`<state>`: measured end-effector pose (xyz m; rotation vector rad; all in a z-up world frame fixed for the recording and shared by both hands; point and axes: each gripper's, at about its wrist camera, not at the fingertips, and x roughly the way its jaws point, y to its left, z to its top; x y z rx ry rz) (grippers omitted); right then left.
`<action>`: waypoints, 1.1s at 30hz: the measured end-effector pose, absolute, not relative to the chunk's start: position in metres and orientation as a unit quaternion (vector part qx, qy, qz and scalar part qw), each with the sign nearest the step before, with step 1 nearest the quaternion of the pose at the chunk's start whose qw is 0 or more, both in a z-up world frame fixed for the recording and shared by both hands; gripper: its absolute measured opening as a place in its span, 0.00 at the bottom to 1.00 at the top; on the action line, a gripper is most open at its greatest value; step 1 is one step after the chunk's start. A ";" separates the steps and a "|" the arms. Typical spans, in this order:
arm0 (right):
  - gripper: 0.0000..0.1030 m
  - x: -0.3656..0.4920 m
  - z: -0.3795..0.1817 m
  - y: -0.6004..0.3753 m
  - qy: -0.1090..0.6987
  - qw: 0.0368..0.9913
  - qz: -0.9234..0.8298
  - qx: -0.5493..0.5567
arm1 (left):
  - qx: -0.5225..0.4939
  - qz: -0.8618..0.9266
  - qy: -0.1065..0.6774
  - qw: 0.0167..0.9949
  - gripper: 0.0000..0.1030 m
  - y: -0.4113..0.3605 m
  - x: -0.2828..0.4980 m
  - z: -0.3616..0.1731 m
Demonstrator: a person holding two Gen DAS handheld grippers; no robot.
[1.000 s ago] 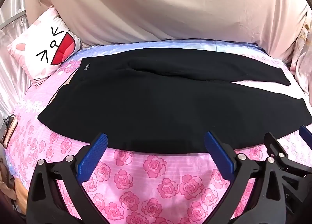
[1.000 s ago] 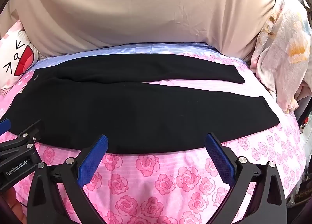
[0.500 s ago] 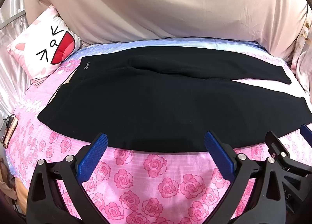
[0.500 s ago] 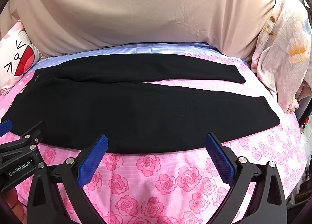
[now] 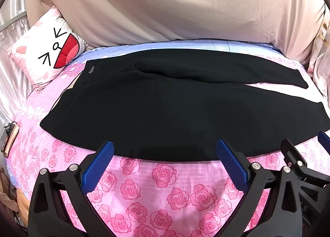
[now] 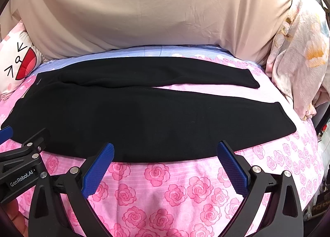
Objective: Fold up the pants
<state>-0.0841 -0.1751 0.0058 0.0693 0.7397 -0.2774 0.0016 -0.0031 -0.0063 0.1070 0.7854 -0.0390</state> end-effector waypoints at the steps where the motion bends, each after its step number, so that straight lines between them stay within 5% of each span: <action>1: 0.95 -0.084 0.006 -0.175 0.361 0.922 -0.135 0.033 | 0.053 -0.018 0.383 0.922 0.95 -0.003 0.002 -0.006; 33: 0.95 -0.076 0.007 -0.172 0.367 0.919 -0.137 0.033 | 0.063 -0.018 0.389 0.919 0.95 -0.004 0.007 -0.011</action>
